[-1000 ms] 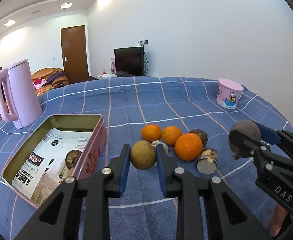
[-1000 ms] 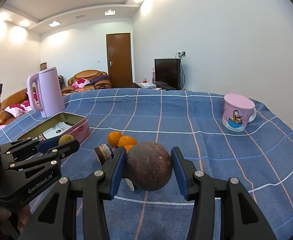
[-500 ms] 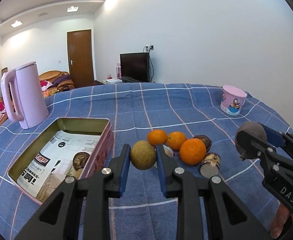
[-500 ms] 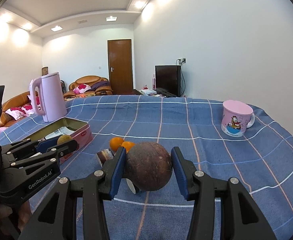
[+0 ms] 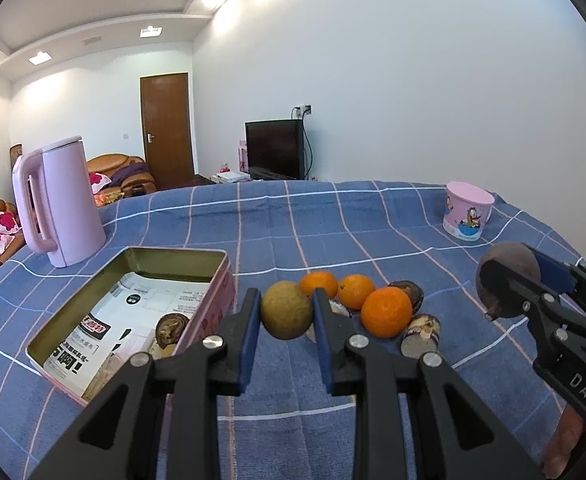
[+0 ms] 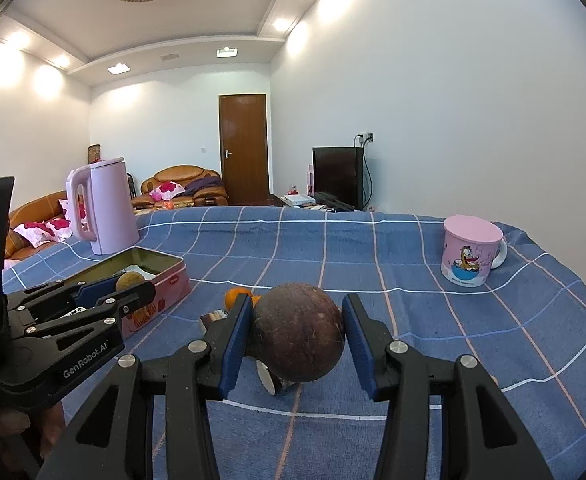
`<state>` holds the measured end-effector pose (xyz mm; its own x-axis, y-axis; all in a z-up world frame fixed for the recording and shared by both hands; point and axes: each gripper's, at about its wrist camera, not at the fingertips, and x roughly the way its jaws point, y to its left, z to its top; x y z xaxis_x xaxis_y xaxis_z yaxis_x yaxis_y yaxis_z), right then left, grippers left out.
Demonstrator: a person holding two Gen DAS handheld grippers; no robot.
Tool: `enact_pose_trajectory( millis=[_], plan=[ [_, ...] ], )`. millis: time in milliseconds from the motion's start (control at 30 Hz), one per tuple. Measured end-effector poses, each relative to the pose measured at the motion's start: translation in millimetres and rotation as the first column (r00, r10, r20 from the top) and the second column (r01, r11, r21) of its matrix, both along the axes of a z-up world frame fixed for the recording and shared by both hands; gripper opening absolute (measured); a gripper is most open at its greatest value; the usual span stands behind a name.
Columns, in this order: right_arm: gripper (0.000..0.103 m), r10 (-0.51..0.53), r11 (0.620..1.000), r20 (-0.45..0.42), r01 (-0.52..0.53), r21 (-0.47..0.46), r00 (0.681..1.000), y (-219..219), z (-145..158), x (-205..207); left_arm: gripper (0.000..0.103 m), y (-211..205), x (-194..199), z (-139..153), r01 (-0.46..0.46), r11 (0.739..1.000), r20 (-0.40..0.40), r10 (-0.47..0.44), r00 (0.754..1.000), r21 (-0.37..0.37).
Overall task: Organize fruits
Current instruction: 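Lift both held fruits off the tablecloth, then carry both held fruits over the pink tin box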
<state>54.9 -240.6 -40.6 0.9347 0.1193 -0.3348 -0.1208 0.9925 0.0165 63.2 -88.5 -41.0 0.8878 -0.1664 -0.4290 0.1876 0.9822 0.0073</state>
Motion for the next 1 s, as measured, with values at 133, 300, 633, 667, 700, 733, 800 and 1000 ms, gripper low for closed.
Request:
enact_pose_trajectory(
  millis=[133,300,633,667,700,733,800,1000],
  plan=[
    [0.048,0.004,1.0,0.017,-0.004,0.002,1.0,-0.1,1.1,-3.4,0.027,1.2,-1.3,1.0,-0.003,1.0,0.011,0.003,1.0,-0.003],
    [0.048,0.012,1.0,0.041,-0.013,0.004,0.999,-0.8,2.6,-7.7,0.027,2.1,-7.9,4.1,-0.007,1.0,0.049,0.007,0.999,-0.003],
    [0.048,0.015,1.0,0.058,-0.015,-0.002,0.998,0.1,3.6,-9.9,0.027,2.8,-10.5,5.6,-0.01,1.0,0.07,0.011,0.998,-0.004],
    [0.048,0.016,1.0,0.058,-0.016,-0.002,0.998,0.0,3.6,-9.8,0.027,3.0,-10.7,5.7,-0.011,1.0,0.071,0.012,0.997,-0.005],
    [0.048,0.016,1.0,0.059,-0.016,-0.002,0.998,0.2,3.4,-9.9,0.027,3.3,-10.7,5.8,-0.014,1.0,0.072,0.014,0.997,-0.005],
    [0.048,0.017,1.0,0.061,-0.017,-0.002,0.998,0.1,3.2,-10.0,0.027,3.6,-11.1,5.8,-0.013,1.0,0.072,0.014,0.997,-0.004],
    [0.048,0.019,1.0,0.061,-0.018,-0.003,0.998,0.2,3.0,-9.5,0.027,4.8,-11.3,5.6,-0.017,1.0,0.067,0.016,0.998,0.001],
    [0.048,0.033,0.999,0.028,-0.033,-0.01,0.999,5.7,1.5,-2.3,0.027,21.5,-3.0,4.2,-0.047,0.999,0.03,0.047,0.998,-0.01]
  ],
)
